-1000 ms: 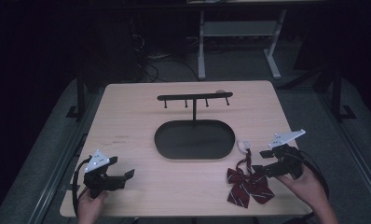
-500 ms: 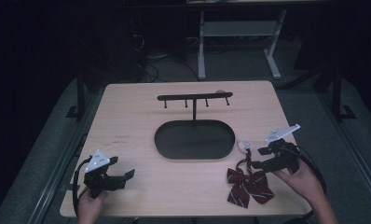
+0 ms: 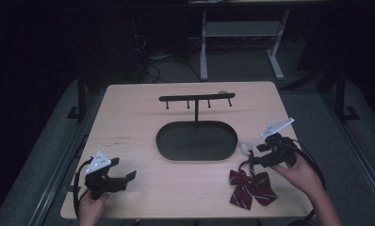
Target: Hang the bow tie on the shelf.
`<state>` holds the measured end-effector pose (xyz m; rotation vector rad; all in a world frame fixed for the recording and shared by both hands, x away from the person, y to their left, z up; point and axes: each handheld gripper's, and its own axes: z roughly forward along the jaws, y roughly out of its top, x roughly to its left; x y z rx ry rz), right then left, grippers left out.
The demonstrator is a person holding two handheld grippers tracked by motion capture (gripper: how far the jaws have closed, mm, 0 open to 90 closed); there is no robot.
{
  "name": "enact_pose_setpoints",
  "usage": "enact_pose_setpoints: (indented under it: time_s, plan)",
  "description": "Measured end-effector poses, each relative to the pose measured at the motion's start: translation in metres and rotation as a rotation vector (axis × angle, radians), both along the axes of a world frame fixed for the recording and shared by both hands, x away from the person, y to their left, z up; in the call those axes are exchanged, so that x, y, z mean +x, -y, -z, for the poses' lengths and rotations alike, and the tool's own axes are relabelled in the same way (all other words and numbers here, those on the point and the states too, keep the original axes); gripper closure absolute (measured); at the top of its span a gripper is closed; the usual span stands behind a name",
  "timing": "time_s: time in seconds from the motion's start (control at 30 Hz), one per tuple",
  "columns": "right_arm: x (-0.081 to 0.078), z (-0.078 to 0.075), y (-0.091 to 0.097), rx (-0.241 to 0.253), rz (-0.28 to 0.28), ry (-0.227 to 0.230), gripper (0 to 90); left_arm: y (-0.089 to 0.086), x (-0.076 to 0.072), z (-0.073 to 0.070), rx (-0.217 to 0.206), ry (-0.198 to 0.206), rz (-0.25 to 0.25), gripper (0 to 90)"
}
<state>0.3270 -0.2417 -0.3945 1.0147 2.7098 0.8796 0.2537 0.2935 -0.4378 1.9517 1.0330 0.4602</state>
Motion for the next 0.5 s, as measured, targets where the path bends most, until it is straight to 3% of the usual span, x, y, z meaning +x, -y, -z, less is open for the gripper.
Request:
enact_pose_setpoints:
  time_s: [0.5]
  plan:
    - [0.019, -0.006, -0.01, -0.003, -0.009, -0.032, 38.2, 0.001, 0.0, 0.0, -0.004, 0.0, -0.003, 13.1]
